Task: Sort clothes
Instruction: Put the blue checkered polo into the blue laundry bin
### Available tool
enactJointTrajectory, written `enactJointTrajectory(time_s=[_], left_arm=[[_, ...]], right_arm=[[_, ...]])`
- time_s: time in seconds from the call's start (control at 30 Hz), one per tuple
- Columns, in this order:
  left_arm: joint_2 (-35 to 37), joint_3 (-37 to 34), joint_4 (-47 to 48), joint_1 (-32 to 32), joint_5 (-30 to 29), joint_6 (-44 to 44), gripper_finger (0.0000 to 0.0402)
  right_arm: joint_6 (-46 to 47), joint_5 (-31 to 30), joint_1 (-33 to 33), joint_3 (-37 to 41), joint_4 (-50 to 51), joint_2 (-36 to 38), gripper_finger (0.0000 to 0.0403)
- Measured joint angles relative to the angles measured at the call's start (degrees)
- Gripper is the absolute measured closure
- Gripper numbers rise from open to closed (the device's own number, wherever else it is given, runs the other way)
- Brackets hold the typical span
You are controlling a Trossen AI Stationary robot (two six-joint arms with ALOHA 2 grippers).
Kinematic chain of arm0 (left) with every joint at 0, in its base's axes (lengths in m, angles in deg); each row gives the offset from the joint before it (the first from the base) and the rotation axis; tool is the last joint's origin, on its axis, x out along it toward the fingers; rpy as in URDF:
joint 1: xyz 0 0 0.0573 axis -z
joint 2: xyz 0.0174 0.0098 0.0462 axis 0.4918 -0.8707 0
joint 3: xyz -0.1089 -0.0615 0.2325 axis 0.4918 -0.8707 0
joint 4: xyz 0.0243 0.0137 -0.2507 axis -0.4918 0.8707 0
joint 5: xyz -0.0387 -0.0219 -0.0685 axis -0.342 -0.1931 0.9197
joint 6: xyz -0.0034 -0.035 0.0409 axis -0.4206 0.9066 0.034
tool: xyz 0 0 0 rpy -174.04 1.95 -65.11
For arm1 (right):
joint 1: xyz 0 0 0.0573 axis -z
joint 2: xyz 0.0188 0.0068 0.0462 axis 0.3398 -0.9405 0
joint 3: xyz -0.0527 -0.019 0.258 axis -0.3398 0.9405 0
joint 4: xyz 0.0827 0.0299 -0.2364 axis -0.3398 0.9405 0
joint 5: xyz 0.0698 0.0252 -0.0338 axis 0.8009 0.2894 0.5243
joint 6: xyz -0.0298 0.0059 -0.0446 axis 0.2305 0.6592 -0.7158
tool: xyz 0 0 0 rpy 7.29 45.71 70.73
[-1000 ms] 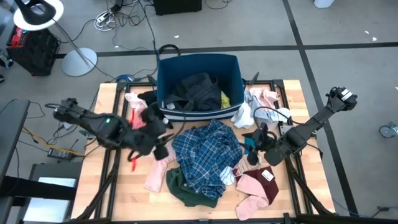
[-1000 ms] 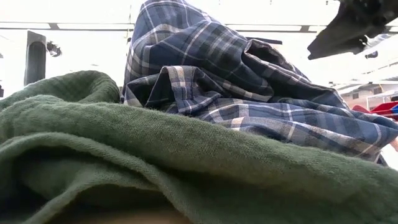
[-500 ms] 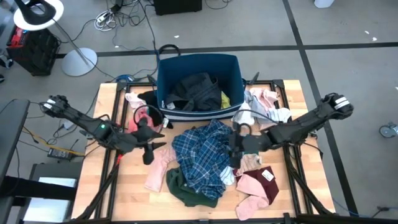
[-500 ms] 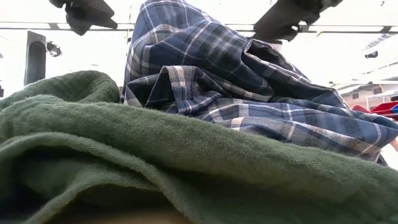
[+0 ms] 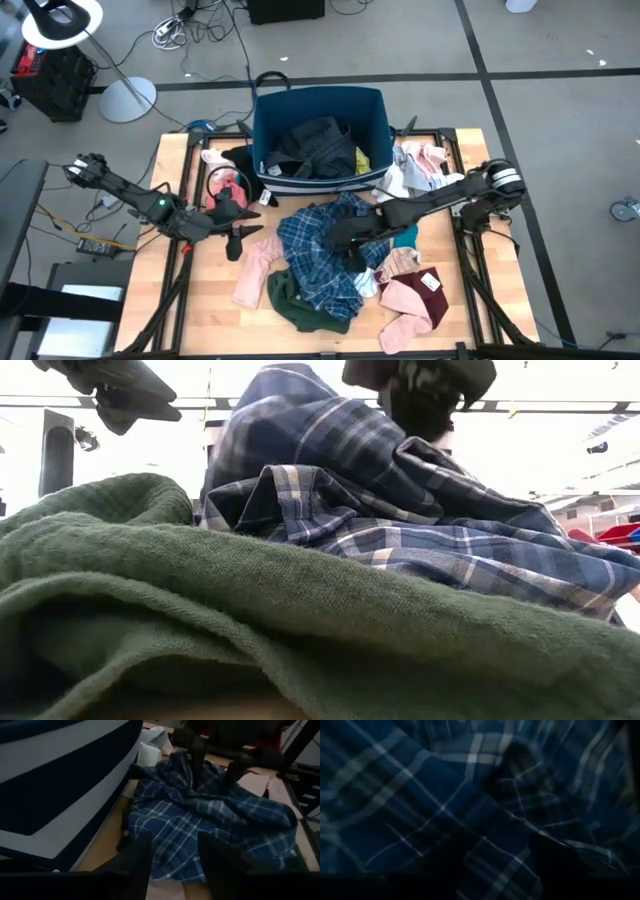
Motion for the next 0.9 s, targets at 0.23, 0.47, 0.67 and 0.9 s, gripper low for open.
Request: enactJointTrajectory(time_s=[0.23, 0.47, 0.67, 0.9], left_arm=[[0.0, 0.0, -0.5, 0.0, -4.5, -1.3, 0.0239], [-1.3, 0.0, -2.6, 0.0, -5.9, 1.0, 0.0239], [-3.0, 0.0, -2.3, -0.8, -7.6, -1.0, 0.0239], [-3.7, 0.0, -4.1, -1.5, -8.4, -5.4, 0.0239]], right_arm=[[-0.8, 2.3, 1.0, -3.7, 4.6, -7.5, 0.0196], [-2.8, 2.0, 1.0, -5.9, 5.3, -8.5, 0.0386], [-2.8, -1.8, 1.0, -11.7, 9.9, -2.2, 0.0397], [-4.8, -6.9, 1.5, -22.2, 13.0, 4.1, 0.04]])
